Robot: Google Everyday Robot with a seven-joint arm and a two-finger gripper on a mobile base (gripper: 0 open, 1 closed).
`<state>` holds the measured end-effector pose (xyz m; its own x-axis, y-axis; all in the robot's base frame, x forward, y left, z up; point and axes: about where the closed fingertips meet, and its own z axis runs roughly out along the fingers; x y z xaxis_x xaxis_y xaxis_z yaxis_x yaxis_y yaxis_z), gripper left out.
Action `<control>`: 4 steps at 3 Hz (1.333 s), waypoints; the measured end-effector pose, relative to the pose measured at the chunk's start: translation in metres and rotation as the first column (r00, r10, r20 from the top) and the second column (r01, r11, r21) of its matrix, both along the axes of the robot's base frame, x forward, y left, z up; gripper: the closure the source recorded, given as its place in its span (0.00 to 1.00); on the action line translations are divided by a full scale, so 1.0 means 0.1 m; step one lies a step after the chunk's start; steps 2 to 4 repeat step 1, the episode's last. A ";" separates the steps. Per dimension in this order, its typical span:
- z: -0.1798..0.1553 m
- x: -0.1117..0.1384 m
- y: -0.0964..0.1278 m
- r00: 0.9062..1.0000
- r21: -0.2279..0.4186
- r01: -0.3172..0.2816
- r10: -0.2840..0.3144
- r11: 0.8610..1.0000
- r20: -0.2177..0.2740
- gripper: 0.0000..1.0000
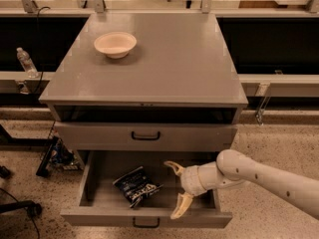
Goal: Place blue chip bag into middle drawer
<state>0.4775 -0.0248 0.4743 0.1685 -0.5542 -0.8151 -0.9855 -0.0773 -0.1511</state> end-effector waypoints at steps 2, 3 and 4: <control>0.08 -0.13 -0.31 0.997 -0.030 0.070 -0.071 0.997 -0.019 0.00; 0.08 -0.13 -0.31 0.997 -0.030 0.070 -0.071 0.997 -0.019 0.00; 0.08 -0.13 -0.31 0.997 -0.030 0.070 -0.071 0.997 -0.019 0.00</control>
Offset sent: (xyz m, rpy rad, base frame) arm 0.0000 0.0000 0.0000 0.0000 0.0000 0.0000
